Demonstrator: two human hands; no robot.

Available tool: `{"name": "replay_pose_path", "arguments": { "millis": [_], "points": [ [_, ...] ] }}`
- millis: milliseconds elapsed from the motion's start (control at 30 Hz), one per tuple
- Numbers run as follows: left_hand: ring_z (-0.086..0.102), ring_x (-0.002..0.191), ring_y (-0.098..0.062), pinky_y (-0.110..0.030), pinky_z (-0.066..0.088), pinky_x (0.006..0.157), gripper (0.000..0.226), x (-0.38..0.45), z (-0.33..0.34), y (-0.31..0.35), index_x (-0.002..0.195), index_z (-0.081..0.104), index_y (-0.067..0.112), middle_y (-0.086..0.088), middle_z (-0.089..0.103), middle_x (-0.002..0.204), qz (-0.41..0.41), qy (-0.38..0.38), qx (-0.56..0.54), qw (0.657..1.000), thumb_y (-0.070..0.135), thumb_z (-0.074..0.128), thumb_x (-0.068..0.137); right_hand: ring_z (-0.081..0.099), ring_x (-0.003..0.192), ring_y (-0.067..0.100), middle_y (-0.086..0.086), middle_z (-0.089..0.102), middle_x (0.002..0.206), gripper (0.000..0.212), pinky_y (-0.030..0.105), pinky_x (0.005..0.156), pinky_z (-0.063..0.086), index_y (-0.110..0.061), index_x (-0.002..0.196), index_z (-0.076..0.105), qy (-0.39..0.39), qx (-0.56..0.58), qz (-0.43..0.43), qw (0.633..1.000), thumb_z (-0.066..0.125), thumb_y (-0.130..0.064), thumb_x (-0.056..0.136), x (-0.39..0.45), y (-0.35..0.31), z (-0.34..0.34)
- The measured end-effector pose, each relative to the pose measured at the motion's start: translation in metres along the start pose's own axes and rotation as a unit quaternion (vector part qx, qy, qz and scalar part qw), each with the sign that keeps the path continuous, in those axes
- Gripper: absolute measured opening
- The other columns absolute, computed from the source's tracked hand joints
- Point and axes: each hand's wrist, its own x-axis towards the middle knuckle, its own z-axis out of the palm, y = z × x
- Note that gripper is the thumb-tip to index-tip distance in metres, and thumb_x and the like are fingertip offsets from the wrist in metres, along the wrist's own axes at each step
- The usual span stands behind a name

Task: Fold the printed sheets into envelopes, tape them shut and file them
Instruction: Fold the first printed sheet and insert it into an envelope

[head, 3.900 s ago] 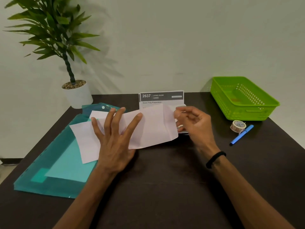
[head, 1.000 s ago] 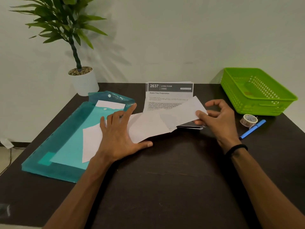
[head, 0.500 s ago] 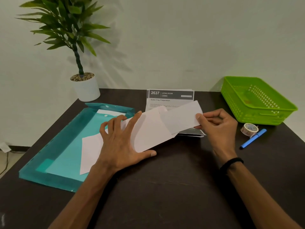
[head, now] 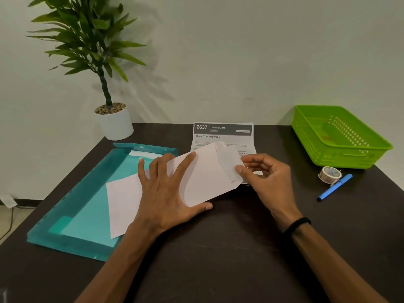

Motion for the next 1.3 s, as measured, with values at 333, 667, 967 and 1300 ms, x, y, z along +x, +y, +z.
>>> {"name": "replay_pose_path", "arguments": {
  "millis": [333,667,967,1300],
  "points": [
    [0.022,0.145,-0.028,-0.066,0.002,0.124,0.117,-0.003,0.003,0.002,0.16,0.014,0.046,-0.004,0.023,0.162,0.011,0.037,-0.015,0.999,0.102,0.046,0.062,0.06,0.121,-0.001,-0.012,0.059,0.135,0.034,0.027,0.089,0.06,-0.027,0.106,0.082,-0.082,-0.001,0.009,0.997,0.086,-0.043,0.076,-0.004,-0.002,0.008],
    [0.026,0.142,-0.028,-0.07,0.011,0.122,0.112,-0.005,0.0,0.011,0.159,0.022,0.041,-0.006,0.029,0.158,0.049,0.072,-0.027,0.996,0.099,0.045,0.065,0.063,0.124,0.007,-0.015,0.064,0.136,0.036,0.037,0.102,0.058,-0.031,0.107,0.082,-0.168,0.055,0.053,0.983,0.089,-0.044,0.074,-0.007,-0.008,0.008],
    [0.031,0.143,-0.032,-0.066,0.004,0.124,0.112,-0.001,-0.011,0.025,0.158,0.026,0.042,-0.01,0.033,0.157,0.071,0.058,0.017,0.996,0.1,0.046,0.065,0.057,0.129,0.01,-0.016,0.064,0.134,0.035,0.046,0.106,0.055,-0.037,0.108,0.083,-0.212,0.012,0.058,0.975,0.086,-0.053,0.077,-0.009,-0.015,0.003],
    [0.032,0.142,-0.031,-0.067,0.01,0.122,0.114,0.01,-0.044,0.039,0.158,0.024,0.042,-0.008,0.031,0.154,0.056,0.042,0.033,0.997,0.099,0.051,0.064,0.069,0.118,0.019,0.001,0.07,0.131,0.052,0.034,0.094,0.057,-0.02,0.114,0.078,-0.148,0.172,0.059,0.972,0.083,-0.058,0.08,0.003,-0.017,-0.013]
  ]
}}
